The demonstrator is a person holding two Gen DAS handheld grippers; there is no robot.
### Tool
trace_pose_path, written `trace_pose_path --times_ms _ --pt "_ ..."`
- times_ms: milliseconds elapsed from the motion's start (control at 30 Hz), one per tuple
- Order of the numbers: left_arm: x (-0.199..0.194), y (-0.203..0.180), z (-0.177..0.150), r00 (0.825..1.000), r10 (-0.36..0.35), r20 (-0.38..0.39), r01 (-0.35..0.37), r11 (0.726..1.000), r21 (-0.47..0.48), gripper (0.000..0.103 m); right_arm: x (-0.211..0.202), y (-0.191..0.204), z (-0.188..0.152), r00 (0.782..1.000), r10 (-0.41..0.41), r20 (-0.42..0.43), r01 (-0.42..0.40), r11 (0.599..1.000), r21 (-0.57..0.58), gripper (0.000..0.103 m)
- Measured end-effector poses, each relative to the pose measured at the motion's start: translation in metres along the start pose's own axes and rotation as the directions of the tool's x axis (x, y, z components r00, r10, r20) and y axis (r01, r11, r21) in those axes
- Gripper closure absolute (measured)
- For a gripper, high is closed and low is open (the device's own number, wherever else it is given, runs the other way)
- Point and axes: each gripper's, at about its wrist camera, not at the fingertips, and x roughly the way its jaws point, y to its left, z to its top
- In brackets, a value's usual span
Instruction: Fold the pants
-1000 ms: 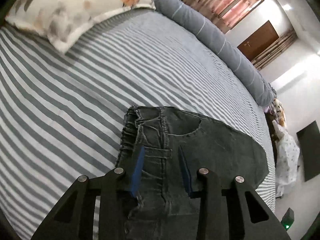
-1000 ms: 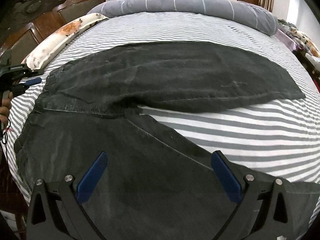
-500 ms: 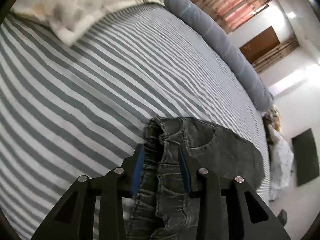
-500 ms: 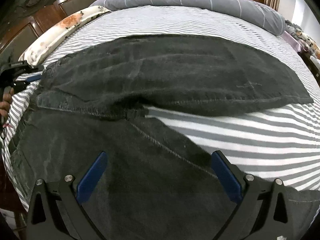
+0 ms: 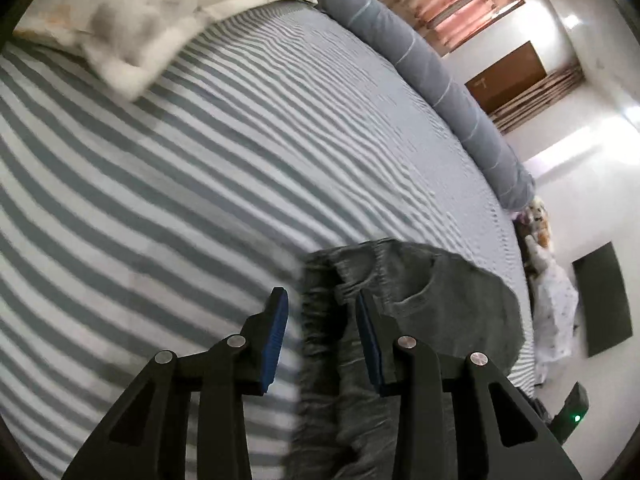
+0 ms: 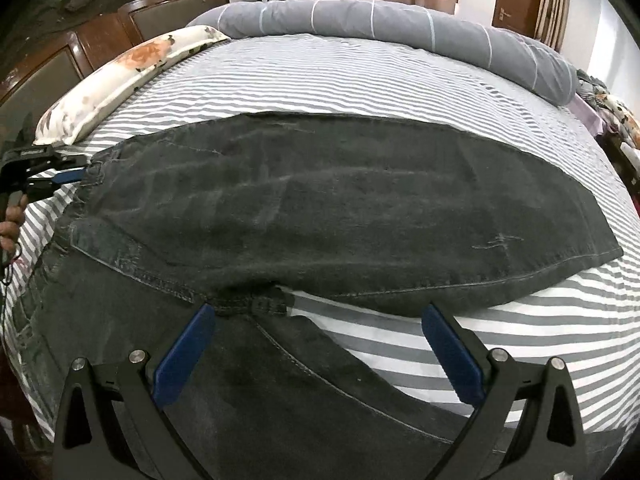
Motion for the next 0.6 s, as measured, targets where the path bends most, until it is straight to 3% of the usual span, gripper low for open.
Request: trace_pose_path --times_ms 133,233,333,433,600 --pt "-0.001 0.004 -0.005 0.999 -0.037 -0.016 0.037 0.999 0.023 0.068 0.005 0.005 -0.002 1.000 0.024 -0.006 -0.024 1.000 0.012 0.000" --pt "0.017 0.002 -0.003 0.993 -0.106 -0.054 0.107 0.994 0.006 0.059 0.005 0.011 0.001 1.000 0.013 0.001 -0.013 1.000 -0.022 0.001" --pt "0.031 -0.004 0.003 0.990 -0.141 -0.030 0.141 0.990 0.009 0.052 0.003 0.013 0.006 1.000 -0.003 0.019 0.004 0.999 -0.051 0.000" --pt "0.037 -0.003 0.010 0.984 -0.177 -0.013 0.176 0.984 -0.037 0.052 0.006 0.012 0.008 1.000 0.000 0.021 0.001 0.998 -0.059 0.000" --pt "0.042 -0.010 0.018 0.984 -0.179 -0.021 0.178 0.984 -0.011 0.052 0.016 0.011 0.009 1.000 0.018 -0.001 -0.018 0.999 -0.032 0.000"
